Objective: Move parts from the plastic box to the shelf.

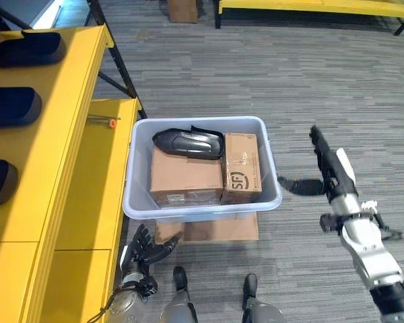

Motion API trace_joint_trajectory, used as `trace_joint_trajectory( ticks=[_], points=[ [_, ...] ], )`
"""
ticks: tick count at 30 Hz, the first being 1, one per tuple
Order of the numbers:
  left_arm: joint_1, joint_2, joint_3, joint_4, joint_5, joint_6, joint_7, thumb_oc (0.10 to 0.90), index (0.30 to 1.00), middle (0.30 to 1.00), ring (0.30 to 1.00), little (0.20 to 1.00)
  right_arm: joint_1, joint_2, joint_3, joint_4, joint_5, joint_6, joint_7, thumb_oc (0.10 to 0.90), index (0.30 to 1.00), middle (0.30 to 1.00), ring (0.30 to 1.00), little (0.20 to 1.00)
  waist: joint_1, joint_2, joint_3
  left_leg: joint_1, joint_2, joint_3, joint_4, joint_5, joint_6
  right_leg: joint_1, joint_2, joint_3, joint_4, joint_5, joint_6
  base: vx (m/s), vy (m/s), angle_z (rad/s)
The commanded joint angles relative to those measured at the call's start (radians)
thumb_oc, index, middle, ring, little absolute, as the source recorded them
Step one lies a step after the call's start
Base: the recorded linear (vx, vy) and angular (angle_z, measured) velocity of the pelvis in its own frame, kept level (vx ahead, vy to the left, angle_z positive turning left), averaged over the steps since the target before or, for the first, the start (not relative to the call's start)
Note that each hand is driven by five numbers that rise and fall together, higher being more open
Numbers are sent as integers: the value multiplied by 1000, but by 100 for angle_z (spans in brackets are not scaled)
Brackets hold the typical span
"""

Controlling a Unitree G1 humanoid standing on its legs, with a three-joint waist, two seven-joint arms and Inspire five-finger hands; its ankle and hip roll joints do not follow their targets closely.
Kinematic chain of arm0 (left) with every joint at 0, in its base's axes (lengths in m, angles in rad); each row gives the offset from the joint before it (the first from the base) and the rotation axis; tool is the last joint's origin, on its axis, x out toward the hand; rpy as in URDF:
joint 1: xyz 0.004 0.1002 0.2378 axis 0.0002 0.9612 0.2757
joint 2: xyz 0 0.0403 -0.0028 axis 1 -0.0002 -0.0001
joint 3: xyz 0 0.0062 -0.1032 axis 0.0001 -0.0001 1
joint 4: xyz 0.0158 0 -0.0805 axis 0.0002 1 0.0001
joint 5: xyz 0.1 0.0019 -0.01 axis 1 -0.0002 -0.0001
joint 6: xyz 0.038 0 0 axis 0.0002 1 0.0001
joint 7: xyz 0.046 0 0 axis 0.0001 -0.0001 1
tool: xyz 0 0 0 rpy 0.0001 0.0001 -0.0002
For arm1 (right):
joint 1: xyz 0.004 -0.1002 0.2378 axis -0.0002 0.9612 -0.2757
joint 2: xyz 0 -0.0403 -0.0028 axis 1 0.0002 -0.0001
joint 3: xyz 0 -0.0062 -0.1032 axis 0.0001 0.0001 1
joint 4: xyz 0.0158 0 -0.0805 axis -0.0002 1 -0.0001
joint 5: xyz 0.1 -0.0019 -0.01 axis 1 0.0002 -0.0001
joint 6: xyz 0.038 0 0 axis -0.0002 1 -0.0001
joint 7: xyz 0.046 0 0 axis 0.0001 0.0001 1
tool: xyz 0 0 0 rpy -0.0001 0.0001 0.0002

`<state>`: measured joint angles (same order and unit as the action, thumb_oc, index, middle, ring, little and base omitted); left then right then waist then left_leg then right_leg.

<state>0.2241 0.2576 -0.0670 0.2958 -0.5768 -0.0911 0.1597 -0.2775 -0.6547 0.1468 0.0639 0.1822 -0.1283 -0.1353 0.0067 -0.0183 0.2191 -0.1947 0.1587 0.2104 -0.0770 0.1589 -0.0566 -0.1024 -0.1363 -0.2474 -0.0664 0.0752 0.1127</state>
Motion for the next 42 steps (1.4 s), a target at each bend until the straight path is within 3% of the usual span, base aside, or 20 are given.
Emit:
trace_joint_trajectory(
  ticks=[1, 5, 7, 11, 14, 16, 26, 27, 28, 33, 42],
  points=[
    [-29, 79, 19, -107, -19, -83, -30, 900, 1000, 1000, 1000, 1000, -200, -88, 33, -3, -22, -81, -16, 900, 1000, 1000, 1000, 1000, 39, -30, 26, 62, 86, -33, 56, -86, -47, -49, -44, 28, 163, -99, 24, -30, -24, 8],
    [-23, 97, 7, -115, -32, -87, -34, 900, 1000, 1000, 1000, 1000, -342, -145, 117, 88, -12, -61, -22, 900, 1000, 1000, 1000, 1000, 60, -31, 56, 29, 86, -45, 73, -88, -47, -73, -46, 24, 173, -100, 19, -60, -22, 10],
    [-27, 128, 2, -137, -46, -94, -37, 900, 1000, 1000, 1000, 1000, -479, -206, 193, 133, -19, -47, -25, 900, 1000, 1000, 1000, 1000, 82, -32, 97, -28, 84, -66, 124, -97, -45, -113, -50, 25, 198, -100, 13, -108, -29, 6],
    [-32, 146, -10, -158, -54, -94, -35, 900, 1000, 1000, 1000, 1000, -619, -217, 273, 192, -33, -36, -32, 900, 1000, 1000, 1000, 1000, 101, -34, 132, -84, 80, -77, 146, -102, -43, -156, -50, 30, 191, -80, 16, -59, 9, 3],
    [-40, 153, -18, -166, -54, -94, -33, 900, 1000, 1000, 1000, 1000, -680, -215, 310, 237, -39, -28, -40, 900, 1000, 1000, 1000, 1000, 107, -37, 139, -110, 76, -79, 158, -106, -42, -178, -48, 34, 186, -66, 19, -54, 18, 1],
    [-71, 160, -34, -169, -59, -101, -15, 900, 1000, 1000, 1000, 1000, -773, -205, 374, 302, -61, -12, -43, 900, 1000, 1000, 1000, 1000, 116, -45, 173, -156, 67, -88, 199, -127, -36, -215, -51, 39, 199, -55, 20, -78, 34, 2],
    [-155, 171, -53, -169, -69, -123, 30, 900, 1000, 1000, 1000, 1000, -972, -194, 510, 423, -104, 16, -49, 900, 1000, 1000, 1000, 1000, 122, -46, 243, -245, 45, -106, 279, -165, -20, -295, -65, 40, 277, -59, 17, -43, 28, 4],
    [-162, 172, -59, -167, -72, -125, 32, 900, 1000, 1000, 1000, 1000, -991, -187, 522, 442, -106, 19, -50, 900, 1000, 1000, 1000, 1000, 124, -46, 243, -239, 46, -115, 280, -191, -27, -290, -62, 46, 283, -79, 25, -24, 9, 5],
    [-164, 171, -58, -167, -72, -125, 32, 900, 1000, 1000, 1000, 1000, -995, -187, 524, 444, -105, 18, -51, 900, 1000, 1000, 1000, 1000, 123, -47, 247, -252, 44, -107, 279, -165, -19, -300, -65, 41, 278, -58, 17, -20, 2, 4],
    [-201, 172, -77, -168, -85, -138, 49, 900, 1000, 1000, 1000, 1000, -1093, -154, 587, 572, -107, 25, -58, 900, 1000, 1000, 1000, 1000, 134, -47, 265, -271, 38, -125, 285, -192, -22, -318, -62, 39, 294, -82, 24, 13, 9, 6],
    [-226, 175, -102, -177, -91, -144, 48, 900, 1000, 1000, 1000, 1000, -1175, -126, 652, 684, -125, 28, -59, 900, 1000, 1000, 1000, 1000, 147, -44, 277, -290, 33, -138, 251, -169, -25, -334, -60, 23, 277, -73, 27, 0, -1, 3]
  ],
)
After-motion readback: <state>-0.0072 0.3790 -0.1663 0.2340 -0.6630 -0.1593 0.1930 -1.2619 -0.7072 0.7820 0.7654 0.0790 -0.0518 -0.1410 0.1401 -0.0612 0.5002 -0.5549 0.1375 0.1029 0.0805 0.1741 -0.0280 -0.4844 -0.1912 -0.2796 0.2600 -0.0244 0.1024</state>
